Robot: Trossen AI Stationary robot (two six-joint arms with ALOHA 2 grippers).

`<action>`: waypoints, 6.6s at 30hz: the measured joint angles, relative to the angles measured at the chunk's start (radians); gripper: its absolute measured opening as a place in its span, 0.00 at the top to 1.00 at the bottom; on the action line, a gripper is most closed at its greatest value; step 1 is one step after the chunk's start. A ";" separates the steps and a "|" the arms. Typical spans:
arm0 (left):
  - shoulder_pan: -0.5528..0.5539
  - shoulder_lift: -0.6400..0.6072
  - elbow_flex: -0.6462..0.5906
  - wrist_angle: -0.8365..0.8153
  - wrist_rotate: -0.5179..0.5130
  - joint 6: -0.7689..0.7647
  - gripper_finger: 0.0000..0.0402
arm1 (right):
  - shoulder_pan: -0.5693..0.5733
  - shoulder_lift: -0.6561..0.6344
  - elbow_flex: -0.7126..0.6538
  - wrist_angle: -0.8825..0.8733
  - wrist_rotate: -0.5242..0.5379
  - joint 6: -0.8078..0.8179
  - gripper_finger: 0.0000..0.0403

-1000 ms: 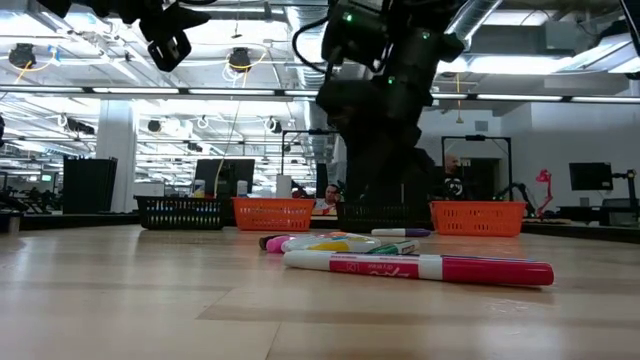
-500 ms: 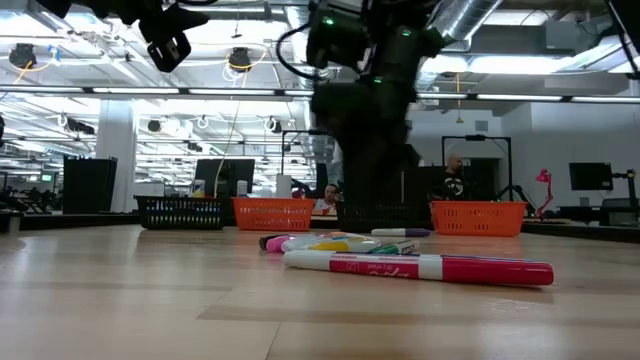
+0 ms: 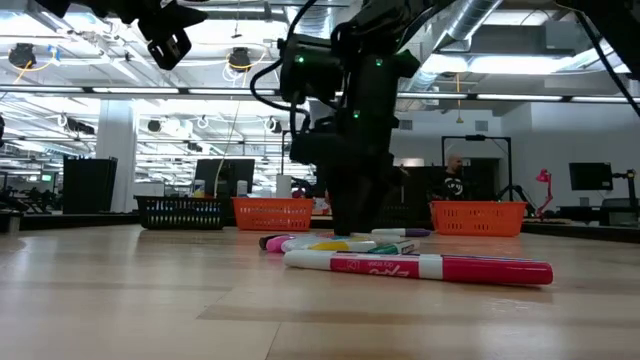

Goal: Pick & Place Markers
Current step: Put the top orange mini highlighter into the right black bin

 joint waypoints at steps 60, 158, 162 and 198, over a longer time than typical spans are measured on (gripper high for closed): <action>0.000 -0.007 0.000 -0.001 0.002 -0.042 0.67 | -0.054 0.081 0.087 -0.156 -0.125 -0.310 0.70; 0.000 -0.006 0.000 0.326 -0.143 0.122 0.67 | -0.288 -0.331 0.226 0.597 -0.700 -0.387 0.94; 0.000 -0.006 0.000 0.374 -0.257 0.186 0.67 | -0.275 -0.331 0.226 0.628 -0.652 -0.383 0.94; 0.030 0.128 0.000 0.584 -0.447 0.275 0.53 | -0.209 -0.331 0.226 0.671 -0.467 -0.405 0.94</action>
